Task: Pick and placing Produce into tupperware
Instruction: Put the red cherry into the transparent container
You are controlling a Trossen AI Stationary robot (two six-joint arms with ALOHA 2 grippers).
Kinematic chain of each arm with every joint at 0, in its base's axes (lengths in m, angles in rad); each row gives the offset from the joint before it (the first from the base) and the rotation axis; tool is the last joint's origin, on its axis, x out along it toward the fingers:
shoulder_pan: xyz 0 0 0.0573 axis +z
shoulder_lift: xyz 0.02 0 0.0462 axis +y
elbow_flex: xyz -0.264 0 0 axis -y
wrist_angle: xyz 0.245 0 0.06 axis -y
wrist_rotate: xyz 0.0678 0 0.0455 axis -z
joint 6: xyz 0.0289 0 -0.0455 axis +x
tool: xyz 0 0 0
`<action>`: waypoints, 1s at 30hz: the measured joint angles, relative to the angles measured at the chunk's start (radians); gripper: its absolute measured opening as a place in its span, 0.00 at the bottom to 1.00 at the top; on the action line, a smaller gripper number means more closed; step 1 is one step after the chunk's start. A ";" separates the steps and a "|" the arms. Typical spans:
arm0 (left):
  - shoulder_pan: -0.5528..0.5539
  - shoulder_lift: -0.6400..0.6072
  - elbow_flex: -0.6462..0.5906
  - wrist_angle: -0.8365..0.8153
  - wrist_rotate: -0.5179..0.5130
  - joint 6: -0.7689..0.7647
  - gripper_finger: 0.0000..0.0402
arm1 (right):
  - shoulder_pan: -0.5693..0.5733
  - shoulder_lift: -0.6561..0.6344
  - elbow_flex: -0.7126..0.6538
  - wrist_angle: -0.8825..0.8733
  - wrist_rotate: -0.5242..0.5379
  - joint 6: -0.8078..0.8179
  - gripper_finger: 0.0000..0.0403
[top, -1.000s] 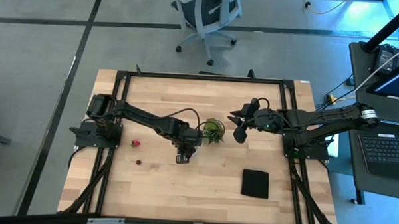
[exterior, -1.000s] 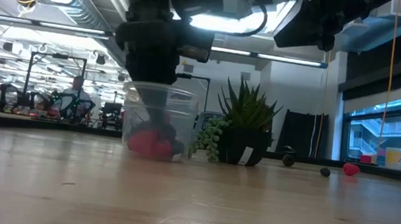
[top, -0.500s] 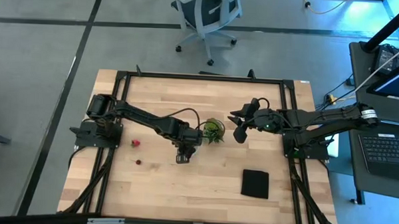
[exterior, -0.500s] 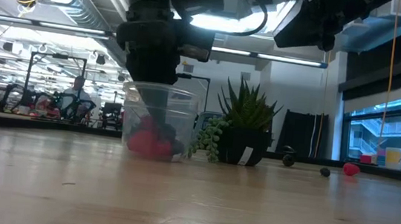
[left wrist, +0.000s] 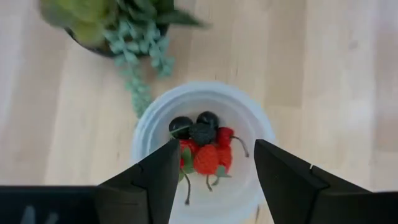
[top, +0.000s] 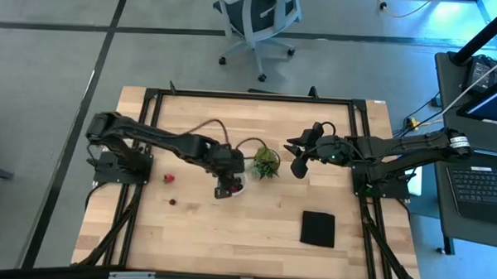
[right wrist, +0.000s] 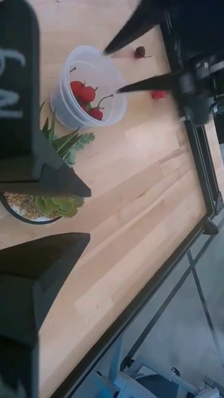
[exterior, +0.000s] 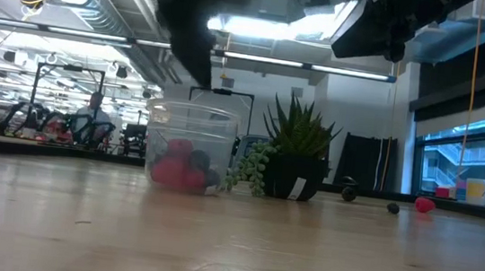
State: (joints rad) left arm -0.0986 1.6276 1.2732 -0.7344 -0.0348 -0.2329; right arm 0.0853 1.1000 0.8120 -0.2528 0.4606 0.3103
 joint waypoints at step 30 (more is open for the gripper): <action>-0.444 -0.431 -0.431 -0.391 -0.105 -0.832 0.49 | 0.000 0.000 0.000 0.002 0.000 0.000 0.26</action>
State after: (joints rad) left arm -0.5423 1.1969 0.8418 -1.1258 -0.1402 -1.0645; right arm 0.0853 1.1000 0.8120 -0.2508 0.4606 0.3107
